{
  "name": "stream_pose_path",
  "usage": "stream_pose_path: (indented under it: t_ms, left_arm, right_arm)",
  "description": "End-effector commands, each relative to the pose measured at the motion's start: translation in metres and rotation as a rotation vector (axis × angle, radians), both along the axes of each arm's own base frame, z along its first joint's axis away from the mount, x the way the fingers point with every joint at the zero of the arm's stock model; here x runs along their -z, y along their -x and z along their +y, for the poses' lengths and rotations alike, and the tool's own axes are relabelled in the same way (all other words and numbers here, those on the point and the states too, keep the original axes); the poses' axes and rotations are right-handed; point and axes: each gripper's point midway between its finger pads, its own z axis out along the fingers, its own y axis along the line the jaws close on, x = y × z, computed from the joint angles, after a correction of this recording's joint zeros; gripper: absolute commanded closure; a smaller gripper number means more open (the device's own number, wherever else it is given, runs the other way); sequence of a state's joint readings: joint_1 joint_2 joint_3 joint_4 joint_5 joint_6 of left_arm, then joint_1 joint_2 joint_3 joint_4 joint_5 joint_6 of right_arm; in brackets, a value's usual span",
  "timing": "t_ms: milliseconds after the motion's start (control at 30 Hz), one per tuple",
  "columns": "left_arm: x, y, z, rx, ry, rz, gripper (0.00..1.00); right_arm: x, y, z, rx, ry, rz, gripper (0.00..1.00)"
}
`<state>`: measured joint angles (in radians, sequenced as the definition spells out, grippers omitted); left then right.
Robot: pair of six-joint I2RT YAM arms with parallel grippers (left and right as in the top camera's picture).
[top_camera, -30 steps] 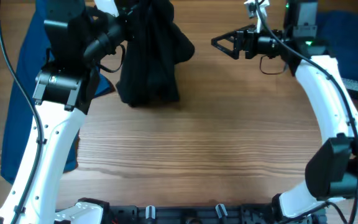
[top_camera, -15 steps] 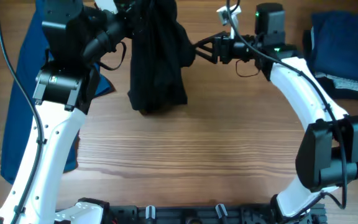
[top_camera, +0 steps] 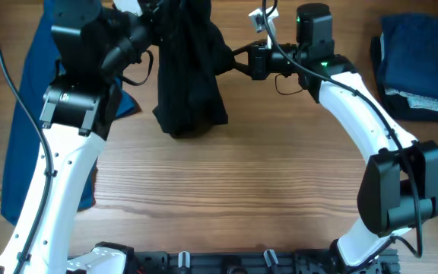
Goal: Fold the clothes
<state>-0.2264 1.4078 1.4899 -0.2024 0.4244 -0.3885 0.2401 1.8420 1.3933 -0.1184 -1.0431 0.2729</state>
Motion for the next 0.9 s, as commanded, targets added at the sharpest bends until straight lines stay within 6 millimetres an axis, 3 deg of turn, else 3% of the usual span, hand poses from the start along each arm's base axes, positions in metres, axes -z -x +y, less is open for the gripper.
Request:
stream_pose_path:
  t_ms: [0,167,367,467,567,667,867]
  left_arm:
    - [-0.001,0.000,0.022,-0.131,-0.017,0.031,0.96]
    - [0.039,0.001,0.041,-0.235,-0.087,0.183,0.83]
    - [0.057,0.006,0.046,-0.244,-0.164,0.229,0.80]
    - [0.064,0.009,0.046,-0.238,-0.173,0.258,0.76]
    - [0.077,0.014,0.043,-0.220,-0.193,0.310,0.76]
    - [0.100,0.017,0.026,-0.116,-0.266,0.348,0.76]
    - [0.182,0.015,0.002,0.033,-0.399,0.534,0.65]
  right_arm:
    - [-0.023,-0.016,-0.020,0.114,0.032,-0.068,0.96]
    - [-0.070,-0.025,-0.060,0.314,0.214,-0.217,0.96]
    - [-0.110,-0.014,-0.114,0.538,0.491,-0.295,0.96]
    - [-0.126,0.000,-0.126,0.569,0.533,-0.310,0.96]
    - [-0.131,0.012,-0.134,0.593,0.560,-0.305,0.96]
    - [-0.128,0.017,-0.136,0.590,0.578,-0.286,0.96]
    - [-0.117,0.024,-0.137,0.574,0.601,-0.241,0.96]
